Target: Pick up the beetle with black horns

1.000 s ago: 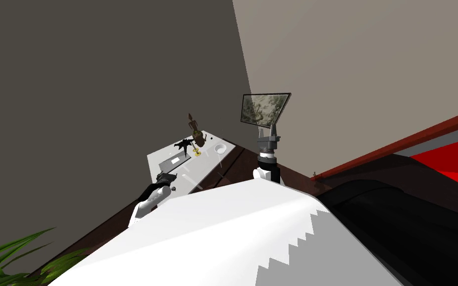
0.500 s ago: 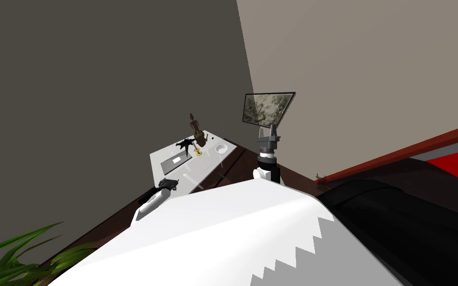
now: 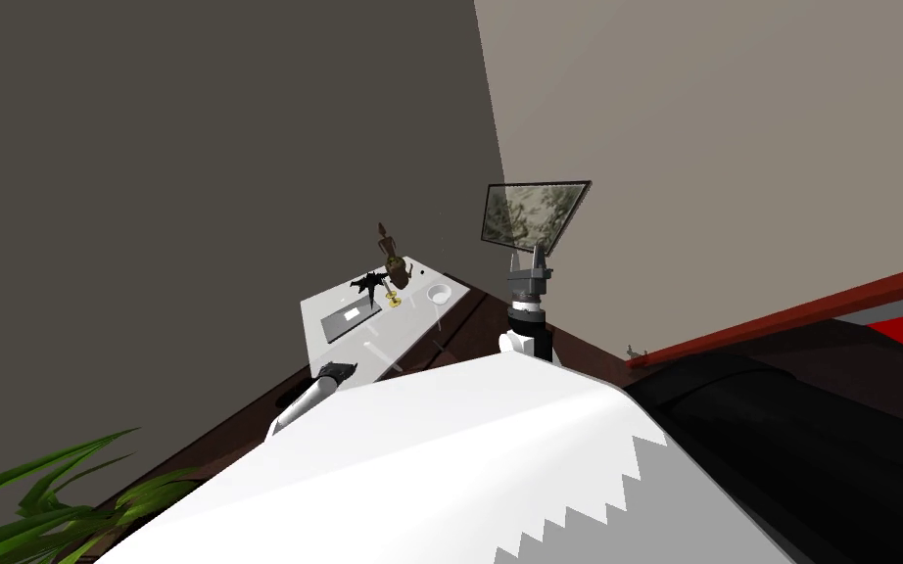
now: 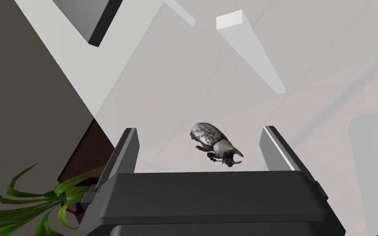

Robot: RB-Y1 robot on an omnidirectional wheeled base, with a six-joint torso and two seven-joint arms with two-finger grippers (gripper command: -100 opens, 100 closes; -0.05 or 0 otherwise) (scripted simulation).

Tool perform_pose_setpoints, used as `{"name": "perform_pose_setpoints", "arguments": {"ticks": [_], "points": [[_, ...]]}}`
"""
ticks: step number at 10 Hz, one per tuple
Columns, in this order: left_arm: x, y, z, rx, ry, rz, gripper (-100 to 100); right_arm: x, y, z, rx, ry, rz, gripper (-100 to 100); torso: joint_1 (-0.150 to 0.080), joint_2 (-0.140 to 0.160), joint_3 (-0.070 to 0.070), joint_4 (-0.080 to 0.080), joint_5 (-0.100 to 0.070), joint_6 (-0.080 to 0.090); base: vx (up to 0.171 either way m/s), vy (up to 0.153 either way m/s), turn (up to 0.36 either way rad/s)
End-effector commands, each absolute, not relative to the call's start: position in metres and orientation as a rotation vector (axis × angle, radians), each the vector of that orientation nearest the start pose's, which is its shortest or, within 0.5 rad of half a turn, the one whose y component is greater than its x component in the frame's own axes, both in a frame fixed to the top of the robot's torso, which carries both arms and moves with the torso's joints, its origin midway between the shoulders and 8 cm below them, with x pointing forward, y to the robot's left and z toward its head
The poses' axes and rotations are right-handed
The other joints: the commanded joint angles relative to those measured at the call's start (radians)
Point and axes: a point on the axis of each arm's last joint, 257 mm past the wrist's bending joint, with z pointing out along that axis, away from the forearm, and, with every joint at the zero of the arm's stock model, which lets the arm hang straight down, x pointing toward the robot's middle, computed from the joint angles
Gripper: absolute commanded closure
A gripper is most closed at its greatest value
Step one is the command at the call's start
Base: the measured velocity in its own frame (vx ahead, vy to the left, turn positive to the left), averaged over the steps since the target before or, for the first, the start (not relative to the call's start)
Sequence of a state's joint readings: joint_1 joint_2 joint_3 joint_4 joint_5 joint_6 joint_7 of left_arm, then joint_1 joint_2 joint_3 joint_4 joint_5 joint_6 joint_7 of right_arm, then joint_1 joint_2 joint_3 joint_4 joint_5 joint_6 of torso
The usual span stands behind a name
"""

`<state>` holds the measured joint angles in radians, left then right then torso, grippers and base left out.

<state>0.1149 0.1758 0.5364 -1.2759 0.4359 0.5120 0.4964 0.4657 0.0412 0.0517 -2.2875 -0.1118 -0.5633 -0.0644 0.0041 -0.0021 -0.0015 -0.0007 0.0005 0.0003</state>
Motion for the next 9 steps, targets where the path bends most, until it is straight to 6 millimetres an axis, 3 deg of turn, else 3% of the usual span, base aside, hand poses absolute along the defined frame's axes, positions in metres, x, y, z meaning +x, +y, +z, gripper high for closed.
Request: {"name": "perform_pose_setpoints", "arguments": {"ticks": [1,2,4,5,6,9], "points": [[0.333,0.507,-0.488,-2.576,0.354,-0.825,-100,0.333,-0.276,0.049,0.7,0.413,1.513,0,0.0,0.0,0.0,0.0,0.0,0.0,0.012,0.015,0.046],[0.324,0.503,-0.5,-2.622,0.329,-0.802,-100,0.333,-0.276,0.049,0.7,0.413,1.513,0,0.0,0.0,0.0,0.0,0.0,0.0,0.016,0.021,0.069],[0.324,0.504,-0.501,-2.62,0.329,-0.803,-100,0.333,-0.276,0.049,0.7,0.413,1.513,0,0.0,0.0,0.0,0.0,0.0,0.0,0.012,0.015,0.021],[0.323,0.504,-0.501,-2.625,0.327,-0.8,0,0.333,-0.276,0.049,0.7,0.413,1.514,0,0.0,0.0,0.0,0.0,0.0,0.0,0.0,0.0,0.0],[0.325,0.496,-0.509,-2.622,0.332,-0.803,-100,0.333,-0.276,0.049,0.7,0.413,1.514,0,-0.001,0.001,0.0,0.0,0.0,0.0,0.034,0.038,0.03],[0.325,0.492,-0.514,-2.623,0.336,-0.803,-100,0.333,-0.276,0.049,0.7,0.413,1.513,0,0.003,-0.002,-0.001,0.0,0.001,0.0,0.04,0.051,0.016]]}}
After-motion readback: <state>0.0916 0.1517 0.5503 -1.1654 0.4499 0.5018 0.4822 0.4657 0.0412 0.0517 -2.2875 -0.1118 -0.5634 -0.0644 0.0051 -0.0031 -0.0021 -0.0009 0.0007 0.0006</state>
